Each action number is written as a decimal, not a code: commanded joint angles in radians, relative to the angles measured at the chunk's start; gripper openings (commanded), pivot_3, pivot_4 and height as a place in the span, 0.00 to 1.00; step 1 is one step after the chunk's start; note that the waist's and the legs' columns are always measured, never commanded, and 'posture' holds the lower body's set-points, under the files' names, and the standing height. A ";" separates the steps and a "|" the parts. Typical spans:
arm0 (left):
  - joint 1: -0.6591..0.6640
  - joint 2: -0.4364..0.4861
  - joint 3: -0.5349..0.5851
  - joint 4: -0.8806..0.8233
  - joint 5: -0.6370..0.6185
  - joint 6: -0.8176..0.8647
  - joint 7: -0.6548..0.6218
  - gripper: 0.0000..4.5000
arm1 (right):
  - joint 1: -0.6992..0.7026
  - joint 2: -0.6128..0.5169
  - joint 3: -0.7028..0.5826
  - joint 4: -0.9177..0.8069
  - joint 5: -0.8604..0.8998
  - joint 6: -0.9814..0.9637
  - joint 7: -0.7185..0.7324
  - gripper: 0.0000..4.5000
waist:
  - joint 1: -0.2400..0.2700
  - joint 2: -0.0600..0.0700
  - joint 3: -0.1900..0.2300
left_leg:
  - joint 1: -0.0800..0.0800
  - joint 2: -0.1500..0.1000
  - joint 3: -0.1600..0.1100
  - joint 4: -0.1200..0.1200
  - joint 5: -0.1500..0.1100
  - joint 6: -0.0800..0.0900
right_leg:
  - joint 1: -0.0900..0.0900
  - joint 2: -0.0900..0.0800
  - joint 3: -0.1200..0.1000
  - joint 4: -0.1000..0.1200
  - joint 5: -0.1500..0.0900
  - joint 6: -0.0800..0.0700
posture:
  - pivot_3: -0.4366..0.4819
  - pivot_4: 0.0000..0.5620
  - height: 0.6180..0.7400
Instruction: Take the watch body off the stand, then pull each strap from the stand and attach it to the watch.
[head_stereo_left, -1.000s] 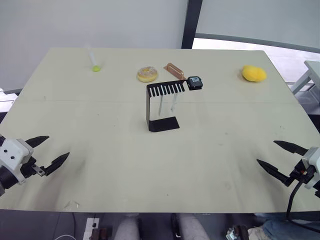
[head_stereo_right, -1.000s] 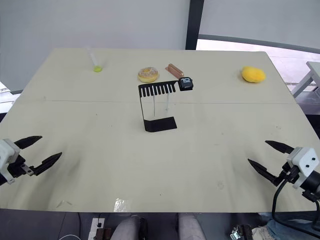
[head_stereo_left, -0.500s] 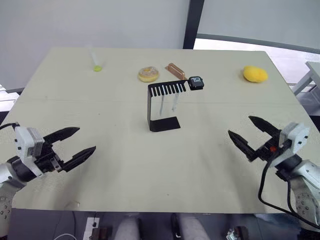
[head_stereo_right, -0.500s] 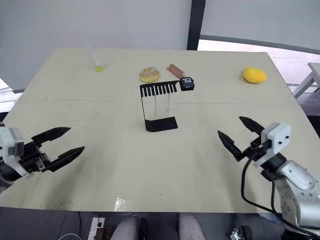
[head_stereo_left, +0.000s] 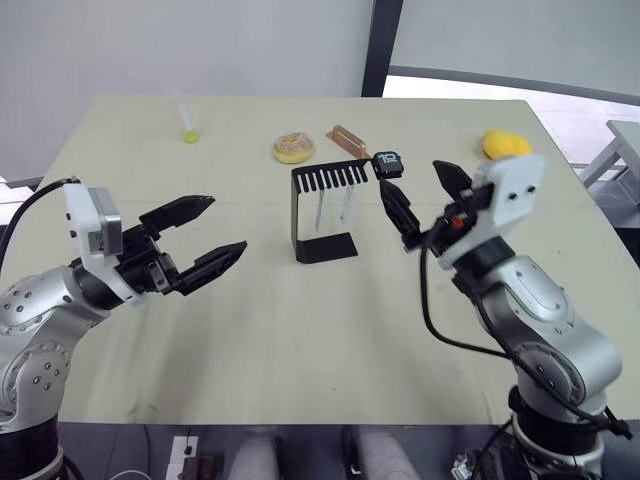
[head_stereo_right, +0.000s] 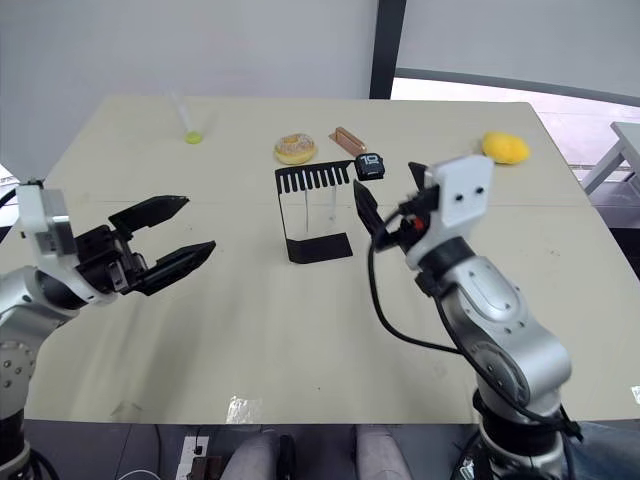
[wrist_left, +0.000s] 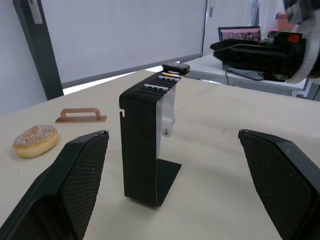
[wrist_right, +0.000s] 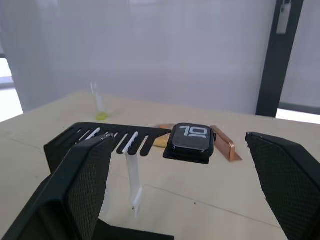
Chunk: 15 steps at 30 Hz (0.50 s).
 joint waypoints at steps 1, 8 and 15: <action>-0.046 -0.004 -0.022 -0.010 -0.002 -0.009 0.010 1.00 | -0.092 0.054 0.008 -0.006 0.005 0.085 -0.072 1.00 | -0.001 0.000 0.000 | 0.000 0.000 0.000 0.000 0.001 -0.001 | -0.001 0.000 0.000 0.000 0.000 0.000 | 0.48 0.27 1.00; -0.131 0.017 -0.058 0.036 0.009 -0.002 -0.026 1.00 | -0.240 0.092 -0.044 0.141 -0.041 0.193 -0.117 1.00 | -0.001 0.000 0.000 | -0.002 0.000 0.000 0.001 0.001 -0.001 | -0.001 0.000 0.000 0.000 0.000 0.000 | 0.48 0.27 1.00; -0.195 0.030 -0.084 0.080 0.002 0.014 -0.081 1.00 | -0.319 0.092 -0.071 0.261 -0.044 0.206 -0.079 1.00 | -0.005 0.000 0.000 | -0.002 0.000 0.001 -0.002 0.001 -0.001 | -0.002 0.000 0.000 0.000 0.000 0.000 | 0.48 0.27 1.00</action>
